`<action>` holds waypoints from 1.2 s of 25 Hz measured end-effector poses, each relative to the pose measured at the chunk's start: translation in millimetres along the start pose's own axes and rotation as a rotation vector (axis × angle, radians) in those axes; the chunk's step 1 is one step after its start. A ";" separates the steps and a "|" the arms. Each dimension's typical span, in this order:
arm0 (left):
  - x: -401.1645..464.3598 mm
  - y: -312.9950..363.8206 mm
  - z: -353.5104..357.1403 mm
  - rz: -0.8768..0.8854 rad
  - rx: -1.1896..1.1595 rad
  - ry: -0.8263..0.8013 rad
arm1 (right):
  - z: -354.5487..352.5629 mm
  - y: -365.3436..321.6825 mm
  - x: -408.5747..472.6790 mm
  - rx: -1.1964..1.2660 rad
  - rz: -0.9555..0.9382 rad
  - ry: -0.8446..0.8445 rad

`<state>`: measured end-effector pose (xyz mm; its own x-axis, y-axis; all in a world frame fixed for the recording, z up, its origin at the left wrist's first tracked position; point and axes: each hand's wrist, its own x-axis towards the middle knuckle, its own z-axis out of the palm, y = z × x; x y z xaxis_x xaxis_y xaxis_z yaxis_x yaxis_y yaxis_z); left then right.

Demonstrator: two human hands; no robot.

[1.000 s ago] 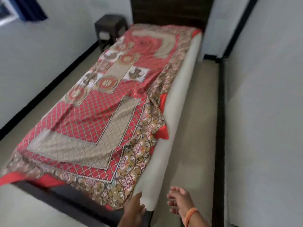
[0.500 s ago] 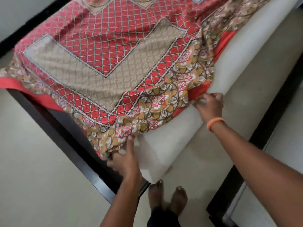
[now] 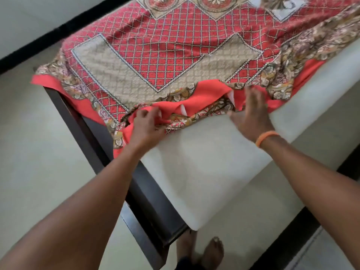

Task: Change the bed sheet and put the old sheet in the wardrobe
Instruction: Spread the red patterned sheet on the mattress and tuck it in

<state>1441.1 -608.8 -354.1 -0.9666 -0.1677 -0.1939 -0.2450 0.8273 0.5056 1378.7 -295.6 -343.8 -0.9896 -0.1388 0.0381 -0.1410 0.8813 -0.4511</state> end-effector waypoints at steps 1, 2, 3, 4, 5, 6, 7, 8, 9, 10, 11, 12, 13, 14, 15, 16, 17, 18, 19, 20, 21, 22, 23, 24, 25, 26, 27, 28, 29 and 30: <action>-10.0 0.6 3.1 0.063 0.209 -0.044 | 11.7 5.4 -11.4 -0.163 -0.072 -0.101; -12.9 -3.4 9.7 0.079 0.313 -0.038 | 20.8 7.8 -21.1 -0.284 -0.110 -0.195; -12.8 0.2 10.7 0.069 0.359 0.008 | 30.3 10.1 -26.7 -0.325 -0.107 -0.240; -7.5 4.0 9.3 0.066 0.344 0.052 | 36.4 9.2 -26.5 -0.318 -0.086 -0.229; 1.2 10.2 7.0 0.083 0.319 0.076 | 40.0 7.3 -20.9 -0.278 -0.059 -0.165; 10.8 17.0 6.0 0.131 0.312 0.076 | 40.6 3.1 -11.9 -0.258 -0.026 -0.085; 20.6 22.8 7.2 0.174 0.312 0.058 | 42.0 0.6 -1.6 -0.262 0.005 -0.007; 29.2 28.9 9.0 0.196 0.323 0.033 | 40.9 -2.7 8.1 -0.287 0.022 0.046; 35.4 35.2 10.9 0.203 0.355 0.007 | 38.6 -5.3 16.2 -0.336 0.023 0.066; 40.6 39.0 12.3 0.192 0.397 -0.012 | 35.6 -6.9 22.9 -0.402 0.016 0.055; 44.5 40.9 10.8 0.173 0.445 -0.018 | 31.3 -7.4 29.0 -0.470 0.007 0.035; 46.3 41.1 7.9 0.167 0.488 -0.006 | 25.4 -7.4 35.0 -0.526 -0.002 0.027; 46.0 38.9 6.9 0.172 0.511 0.017 | 19.6 -4.5 39.2 -0.546 -0.012 0.030; 43.5 35.6 5.9 0.184 0.497 0.051 | 13.8 1.0 41.9 -0.529 -0.027 0.050; 38.1 33.1 3.4 0.211 0.452 0.088 | 7.7 8.2 41.3 -0.495 -0.039 0.092; 28.5 29.8 -0.3 0.254 0.393 0.122 | 2.5 16.9 35.8 -0.439 -0.041 0.149; 14.6 23.7 -3.7 0.312 0.354 0.164 | -1.9 24.8 25.0 -0.384 -0.042 0.189; -2.8 16.7 -5.3 0.373 0.343 0.204 | -4.8 31.1 8.4 -0.371 -0.054 0.198; -25.3 11.4 -4.4 0.440 0.340 0.226 | -6.2 37.6 -13.0 -0.382 -0.084 0.185; -53.4 8.7 -1.3 0.488 0.341 0.225 | -6.6 44.8 -37.4 -0.397 -0.126 0.151; -85.9 8.0 5.2 0.507 0.326 0.181 | -7.6 53.9 -63.3 -0.410 -0.159 0.107; -121.5 12.3 13.7 0.489 0.304 0.097 | -9.2 62.8 -89.8 -0.394 -0.171 0.070; -159.2 16.4 27.5 0.431 0.273 -0.015 | -7.5 71.8 -117.8 -0.363 -0.145 0.049; -197.6 24.8 42.0 0.281 0.256 -0.166 | -4.3 77.9 -145.5 -0.298 -0.056 0.038; -230.6 32.7 58.0 0.089 0.213 -0.292 | 0.5 80.0 -169.6 -0.174 0.123 0.059; -258.5 39.9 73.0 -0.088 0.167 -0.390 | 8.2 79.1 -188.4 0.042 0.395 0.110; -283.8 40.9 92.0 -0.152 0.119 -0.410 | 17.5 74.7 -203.4 0.325 0.732 0.170; -299.3 42.8 106.2 -0.146 0.133 -0.469 | 24.9 63.3 -215.1 0.646 1.028 0.168; -309.9 44.8 117.4 -0.120 0.129 -0.536 | 30.3 49.4 -223.5 0.937 1.188 0.120; -314.8 44.9 127.0 -0.170 0.051 -0.606 | 33.9 35.4 -226.2 1.127 1.234 0.038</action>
<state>1744.0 -450.7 -377.1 -0.6966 0.0217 -0.7172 -0.3729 0.8430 0.3878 1598.6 -248.3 -398.6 -0.4860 0.3690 -0.7922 0.7444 -0.3001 -0.5964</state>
